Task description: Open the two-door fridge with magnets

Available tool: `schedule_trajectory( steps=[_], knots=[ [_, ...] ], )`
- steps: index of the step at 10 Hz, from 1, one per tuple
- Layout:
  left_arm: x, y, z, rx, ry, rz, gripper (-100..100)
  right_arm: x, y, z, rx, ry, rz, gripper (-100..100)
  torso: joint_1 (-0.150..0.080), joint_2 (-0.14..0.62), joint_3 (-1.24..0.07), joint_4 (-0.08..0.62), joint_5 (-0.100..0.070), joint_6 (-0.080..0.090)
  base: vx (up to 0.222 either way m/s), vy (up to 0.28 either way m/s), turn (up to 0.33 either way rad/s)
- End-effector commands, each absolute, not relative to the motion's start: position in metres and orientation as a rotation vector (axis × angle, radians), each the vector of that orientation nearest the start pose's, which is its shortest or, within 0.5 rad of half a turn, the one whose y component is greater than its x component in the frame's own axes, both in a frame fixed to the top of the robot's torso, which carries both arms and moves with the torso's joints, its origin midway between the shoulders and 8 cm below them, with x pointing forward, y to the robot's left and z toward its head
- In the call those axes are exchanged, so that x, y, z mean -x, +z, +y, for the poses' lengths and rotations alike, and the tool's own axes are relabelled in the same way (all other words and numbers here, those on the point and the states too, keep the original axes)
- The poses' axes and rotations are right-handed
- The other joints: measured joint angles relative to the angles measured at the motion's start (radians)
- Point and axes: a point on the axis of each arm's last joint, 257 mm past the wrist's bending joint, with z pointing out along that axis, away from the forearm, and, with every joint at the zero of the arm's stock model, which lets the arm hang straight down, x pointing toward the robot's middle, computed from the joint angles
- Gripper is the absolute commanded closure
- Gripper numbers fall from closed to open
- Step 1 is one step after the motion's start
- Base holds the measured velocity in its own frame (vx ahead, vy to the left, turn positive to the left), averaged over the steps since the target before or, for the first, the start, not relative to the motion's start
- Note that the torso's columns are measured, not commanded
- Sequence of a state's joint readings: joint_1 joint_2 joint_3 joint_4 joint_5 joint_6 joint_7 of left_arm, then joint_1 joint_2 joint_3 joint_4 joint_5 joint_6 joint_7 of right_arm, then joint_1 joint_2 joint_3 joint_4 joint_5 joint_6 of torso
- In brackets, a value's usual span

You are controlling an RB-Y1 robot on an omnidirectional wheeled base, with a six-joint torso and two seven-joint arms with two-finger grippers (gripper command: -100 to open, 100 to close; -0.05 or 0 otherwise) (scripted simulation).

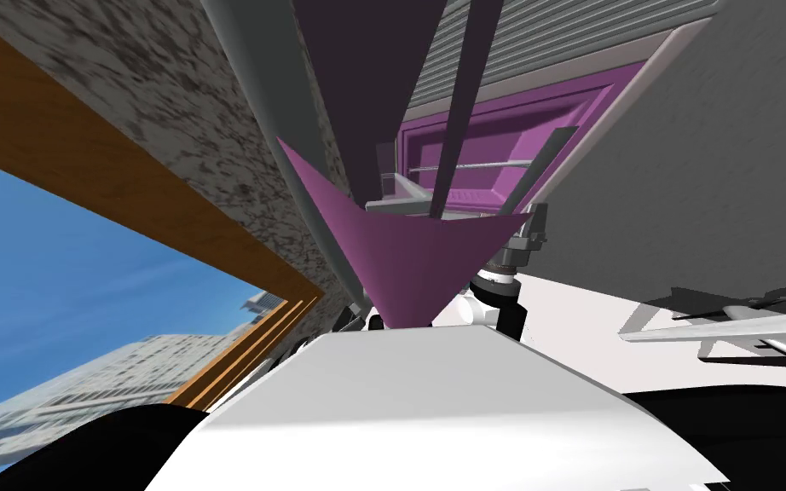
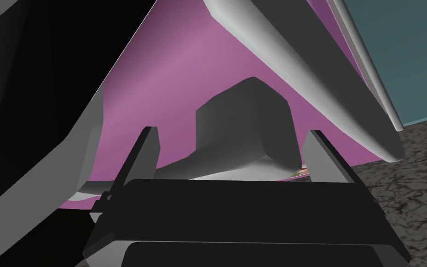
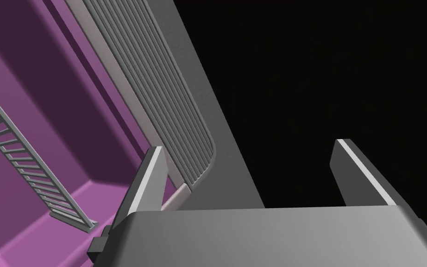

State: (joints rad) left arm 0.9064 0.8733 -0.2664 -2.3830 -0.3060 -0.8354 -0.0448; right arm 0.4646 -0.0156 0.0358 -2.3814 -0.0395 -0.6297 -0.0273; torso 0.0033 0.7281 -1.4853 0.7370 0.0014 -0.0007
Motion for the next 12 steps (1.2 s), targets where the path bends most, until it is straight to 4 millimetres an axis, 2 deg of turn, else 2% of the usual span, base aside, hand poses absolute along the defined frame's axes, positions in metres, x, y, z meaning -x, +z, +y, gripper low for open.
schedule_trajectory(
  steps=[1, 2, 6, 7, 8, 10, 11, 12],
  knots=[
    [-0.139, -0.072, 0.094, -0.176, -1.624, 1.459, -100, -0.297, 0.099, -0.26, -0.47, 1.455, 0.408, 0, -0.001, -0.01, -0.008, -0.002, -0.001, 0.0, 0.102, -0.032, 0.342],
    [-0.137, -0.073, 0.095, -0.162, -1.626, 1.468, -100, -0.297, 0.099, -0.26, -0.47, 1.455, 0.408, 0, -0.004, -0.021, -0.015, -0.003, -0.003, -0.005, 0.066, -0.008, 0.182],
    [-0.137, -0.073, 0.095, -0.162, -1.626, 1.468, -100, -0.297, 0.099, -0.26, -0.47, 1.455, 0.408, 0, -0.006, -0.031, -0.022, -0.008, -0.003, -0.002, 0.008, 0.002, -0.007],
    [-0.12, -0.068, 0.091, -0.186, -1.662, 1.481, -100, -0.297, 0.099, -0.26, -0.47, 1.455, 0.408, 0, -0.006, -0.03, -0.022, -0.008, -0.002, -0.001, 0.078, -0.033, 0.254],
    [-0.119, -0.068, 0.091, -0.182, -1.663, 1.483, -100, -0.297, 0.099, -0.26, -0.47, 1.455, 0.408, 0, -0.009, -0.039, -0.026, -0.009, -0.004, -0.003, 0.095, -0.02, 0.254],
    [-0.117, -0.065, 0.091, -0.19, -1.675, 1.47, -100, -0.297, 0.099, -0.26, -0.47, 1.455, 0.408, 0, -0.008, -0.052, -0.032, -0.016, -0.003, -0.001, 0.01, 0.004, -0.016],
    [-0.101, -0.057, 0.087, -0.22, -1.716, 1.474, -100, -0.297, 0.099, -0.26, -0.47, 1.455, 0.408, 0, -0.009, -0.051, -0.032, -0.015, -0.003, -0.001, 0.046, -0.022, 0.32],
    [-0.099, -0.057, 0.088, -0.211, -1.722, 1.477, -100, -0.297, 0.099, -0.26, -0.47, 1.455, 0.408, 0, -0.013, -0.057, -0.034, -0.017, -0.004, -0.003, 0.059, -0.004, 0.2]
  ],
)
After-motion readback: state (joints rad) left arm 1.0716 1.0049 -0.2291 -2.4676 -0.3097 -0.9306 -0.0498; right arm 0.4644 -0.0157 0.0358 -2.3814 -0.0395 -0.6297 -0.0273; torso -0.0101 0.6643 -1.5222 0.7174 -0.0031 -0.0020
